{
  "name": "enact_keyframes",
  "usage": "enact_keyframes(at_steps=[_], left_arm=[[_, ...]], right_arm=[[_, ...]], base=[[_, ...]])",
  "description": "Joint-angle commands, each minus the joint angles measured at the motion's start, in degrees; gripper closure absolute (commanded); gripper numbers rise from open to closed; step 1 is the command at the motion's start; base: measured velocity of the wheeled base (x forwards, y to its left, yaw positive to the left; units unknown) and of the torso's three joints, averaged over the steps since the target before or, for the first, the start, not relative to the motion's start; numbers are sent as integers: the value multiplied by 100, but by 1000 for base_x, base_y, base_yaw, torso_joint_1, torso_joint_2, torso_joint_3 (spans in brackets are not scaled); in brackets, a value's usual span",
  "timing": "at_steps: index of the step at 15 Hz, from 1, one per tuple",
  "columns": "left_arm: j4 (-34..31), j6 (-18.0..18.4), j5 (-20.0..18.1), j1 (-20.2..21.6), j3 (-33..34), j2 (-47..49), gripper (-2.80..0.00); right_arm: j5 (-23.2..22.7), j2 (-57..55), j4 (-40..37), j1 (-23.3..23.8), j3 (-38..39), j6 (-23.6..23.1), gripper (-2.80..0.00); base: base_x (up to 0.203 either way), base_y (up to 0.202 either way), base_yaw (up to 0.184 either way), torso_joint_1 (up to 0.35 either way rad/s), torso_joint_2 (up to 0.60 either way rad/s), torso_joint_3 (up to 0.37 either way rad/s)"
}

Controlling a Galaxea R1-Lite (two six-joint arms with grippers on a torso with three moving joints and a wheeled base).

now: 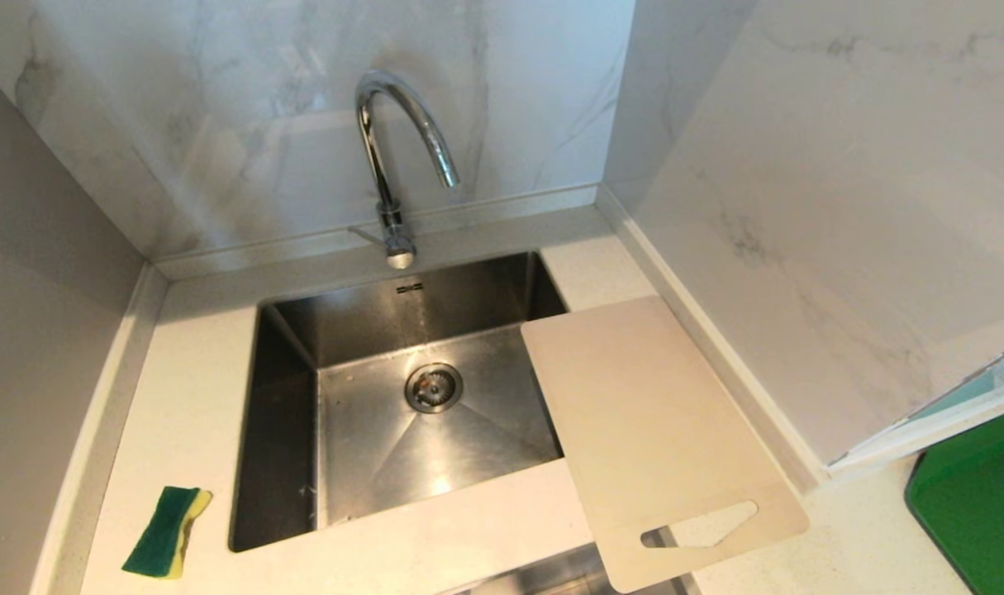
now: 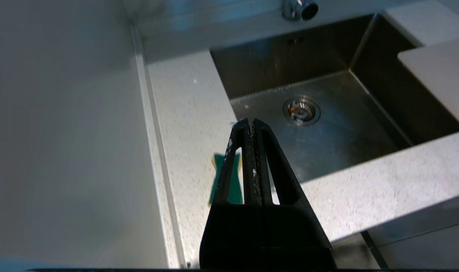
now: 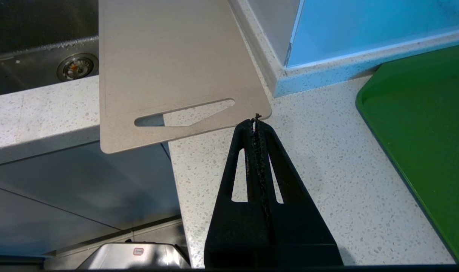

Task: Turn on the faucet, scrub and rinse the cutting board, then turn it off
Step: Turn on the tap

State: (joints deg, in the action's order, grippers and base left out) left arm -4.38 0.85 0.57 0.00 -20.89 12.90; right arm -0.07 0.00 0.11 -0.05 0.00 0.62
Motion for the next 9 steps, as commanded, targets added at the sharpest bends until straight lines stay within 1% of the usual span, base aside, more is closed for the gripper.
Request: enact_keyframes(at_steps=[1,6,8,9], left_arm=[[-183,65,-8,-2,-1113,1159,0],[-1152,140,-13,-54,-3855,2765,0],[-1447,147,-13,-79,-4774,3480,0],[-1562,149,-10,-110,-5090,3817,0]], right_arm=[[-1,0,7,-4,0,-1,0],[-1,-5,6,-4,0,-1,0],[-1,-4,7,-1,0,-1,0],[-1,-1,4,-4,0,-1,0]], base=[[0,0,0,0,0,0],[0,0,0,0,0,0],[0,0,0,0,0,0],[0,0,0,0,0,0]])
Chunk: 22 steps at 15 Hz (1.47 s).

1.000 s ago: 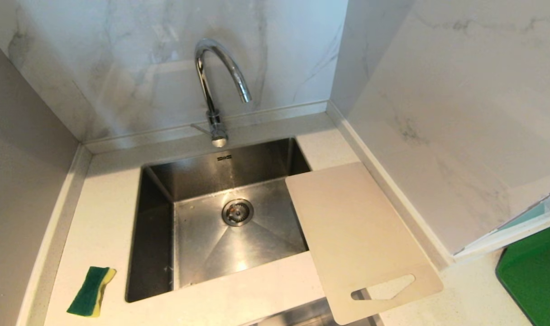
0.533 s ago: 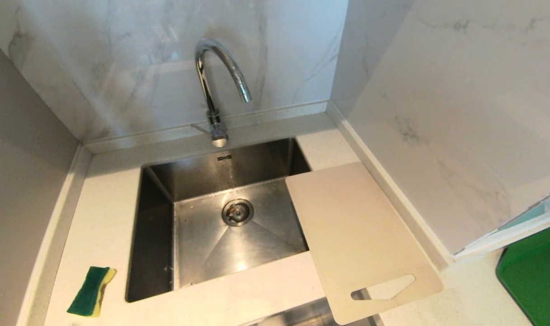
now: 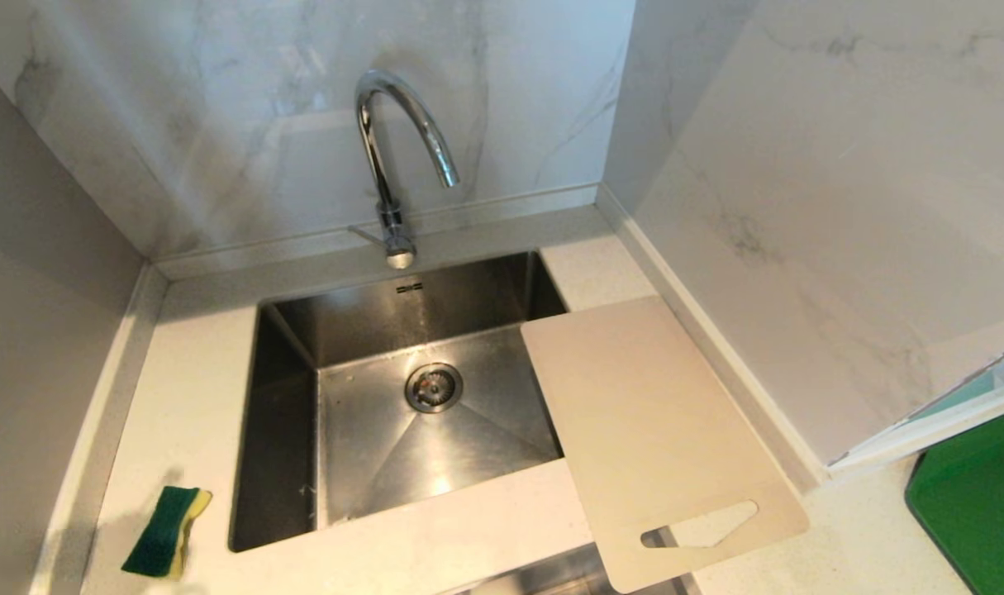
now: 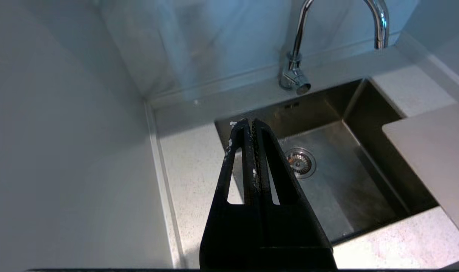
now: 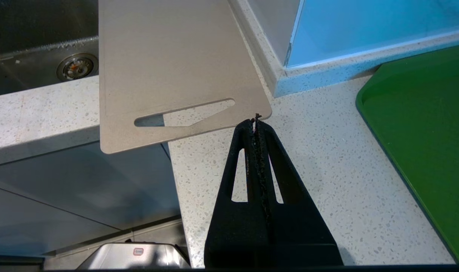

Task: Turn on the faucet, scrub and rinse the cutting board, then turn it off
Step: Turn on the tap

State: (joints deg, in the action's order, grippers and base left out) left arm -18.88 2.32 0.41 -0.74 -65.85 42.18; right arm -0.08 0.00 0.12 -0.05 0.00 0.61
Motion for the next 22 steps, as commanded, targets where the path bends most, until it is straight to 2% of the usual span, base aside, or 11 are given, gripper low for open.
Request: enact_keyframes(at_steps=[1,4,5,8,11,16,22], left_arm=[[-200,4,18,-90,-833,1170,0],[-294,11,142,-406,-1363,2015,0],[-302,13,280,-633,-1541,2297,0],[-304,14,1070,-1580,-1878,3107,0],[-264,13,1570,-2083,-2141,3829,0],[-51,14,1766,-2147,-2555,5127,0],[-21,4,1954,-2117,-3484,6373,0]], right_arm=[[0,0,6,-4,0,0,0],[0,-9,0,-4,0,0,0],[0,0,-3,-4,0,0,0],[0,0,5,-4,0,0,0],[0,0,-3,-4,0,0,0],[0,0,6,-4,0,0,0],[0,0,-3,-4,0,0,0]], base=[[0,0,0,0,0,0],[0,0,0,0,0,0],[0,0,0,0,0,0],[0,0,0,0,0,0],[0,0,0,0,0,0],[0,0,0,0,0,0],[0,0,0,0,0,0]])
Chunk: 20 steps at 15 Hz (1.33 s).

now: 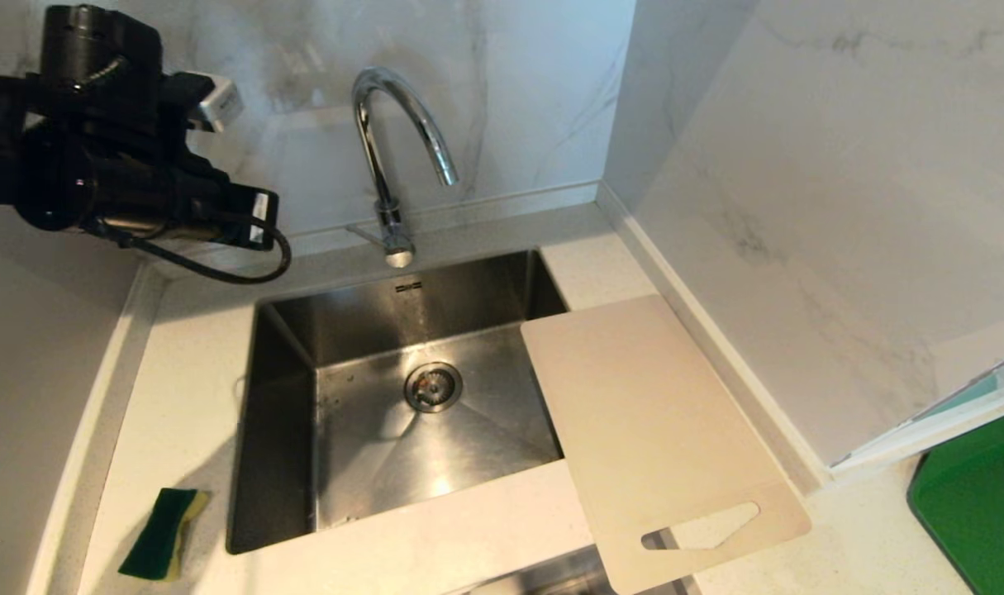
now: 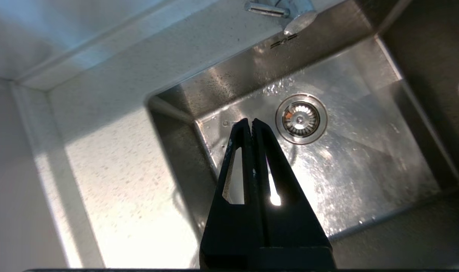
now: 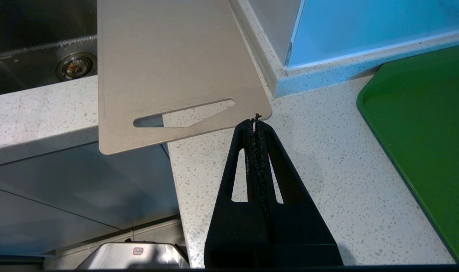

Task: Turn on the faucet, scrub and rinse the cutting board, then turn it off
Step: Turn on the tap

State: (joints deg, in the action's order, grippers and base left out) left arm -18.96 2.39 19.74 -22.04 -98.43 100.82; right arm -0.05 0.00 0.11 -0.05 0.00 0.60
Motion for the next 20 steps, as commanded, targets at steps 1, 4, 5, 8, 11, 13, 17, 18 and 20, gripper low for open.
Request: enact_keyframes(at_steps=[1,4,5,8,11,13,17,18,20], left_arm=[[-12,-16,26,14,-414,666,0],[-12,-106,85,16,-980,1181,0],[-12,-161,120,16,-1142,1352,0],[197,-374,149,32,-1300,1724,0],[663,-653,153,130,-1302,1952,0],[983,-689,153,157,-1310,2055,0],[1357,-690,156,174,-1311,2144,0],[1395,-695,126,165,-1311,2144,-280],[1409,-730,118,165,-1311,2146,-280]], right_arm=[[-3,-1,2,-4,0,2,0],[-3,0,6,-4,0,2,0],[-3,-2,0,3,0,2,0],[-3,0,6,-4,0,2,0],[-3,0,5,4,0,2,0],[-3,0,0,-3,0,2,0],[-3,0,6,-1,0,2,0],[-3,0,3,-1,0,2,0],[-3,0,6,-2,0,2,0]], base=[[0,0,0,0,0,0],[0,0,0,0,0,0],[0,0,0,0,0,0],[0,0,0,0,0,0],[0,0,0,0,0,0],[0,0,0,0,0,0],[0,0,0,0,0,0],[0,0,0,0,0,0],[0,0,0,0,0,0]])
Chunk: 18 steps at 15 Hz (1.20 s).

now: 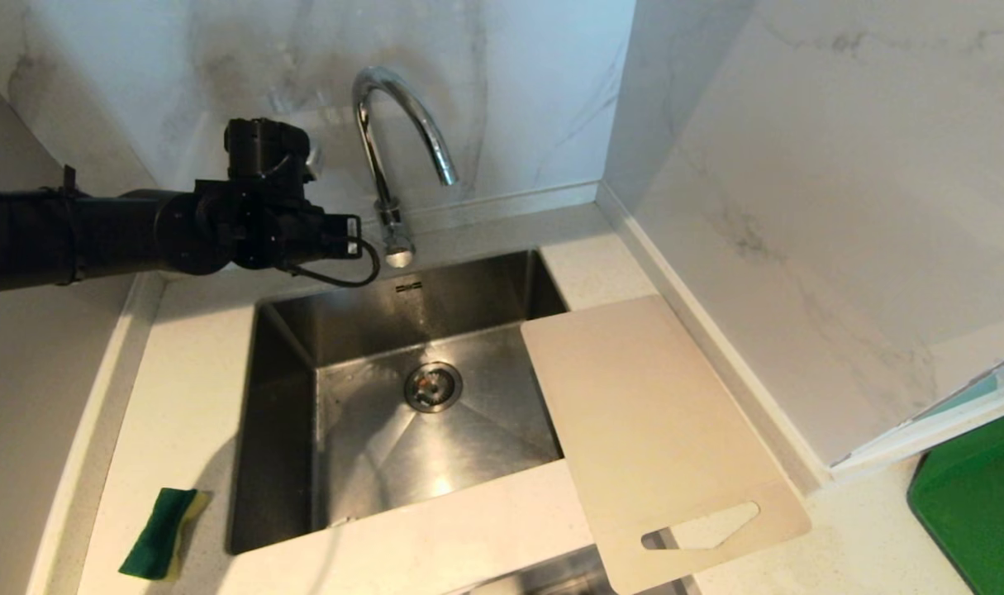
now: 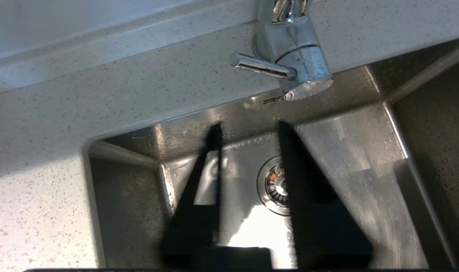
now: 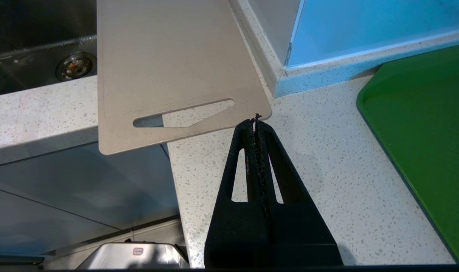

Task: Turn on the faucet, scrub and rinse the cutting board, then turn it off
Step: Turn on the tap

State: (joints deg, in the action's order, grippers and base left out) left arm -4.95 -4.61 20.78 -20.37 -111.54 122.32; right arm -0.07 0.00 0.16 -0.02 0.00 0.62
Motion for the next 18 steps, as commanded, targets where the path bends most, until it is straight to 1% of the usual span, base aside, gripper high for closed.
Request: enact_keyframes(at_steps=[1,4,5,6,7,8,10,11,13,14,15,16,18], left_arm=[[32,-197,14,-21,1,-25,-280],[59,-609,56,-81,1,16,-280],[120,-690,228,-81,1,99,-280],[371,-736,549,-107,-2,181,-280],[729,-745,830,-201,-15,268,-280],[950,-737,1063,-322,-39,328,-280],[1017,-749,1544,-487,-51,365,-280],[1127,-762,1718,-517,-52,435,-280],[1341,-769,1940,-501,-52,527,-280],[1486,-832,2062,-489,-52,599,-280],[1548,-1001,2148,-479,-56,684,-280],[1558,-1140,2172,-477,-58,716,-280],[1622,-1188,2254,-477,-63,816,-280]], right_arm=[[-1,0,-1,-2,0,-1,0],[-1,0,-7,-6,0,-1,0],[-1,0,1,-6,0,-1,0],[-1,0,2,-6,0,-1,0],[-1,0,2,-6,0,-1,0],[-1,0,2,2,0,-1,0],[-1,0,2,-6,0,-1,0],[-1,0,2,-6,0,-1,0],[-1,0,-6,-6,0,-1,0],[-1,0,-7,-6,0,-1,0],[-1,0,2,-6,0,-1,0],[-1,0,2,-2,0,-1,0],[-1,0,-2,-6,0,-1,0]], base=[[0,0,0,0,0,0],[0,0,0,0,0,0],[0,0,0,0,0,0],[0,0,0,0,0,0],[0,0,0,0,0,0],[0,0,0,0,0,0],[0,0,0,0,0,0],[0,0,0,0,0,0],[0,0,0,0,0,0],[0,0,0,0,0,0],[0,0,0,0,0,0],[0,0,0,0,0,0],[0,0,0,0,0,0]])
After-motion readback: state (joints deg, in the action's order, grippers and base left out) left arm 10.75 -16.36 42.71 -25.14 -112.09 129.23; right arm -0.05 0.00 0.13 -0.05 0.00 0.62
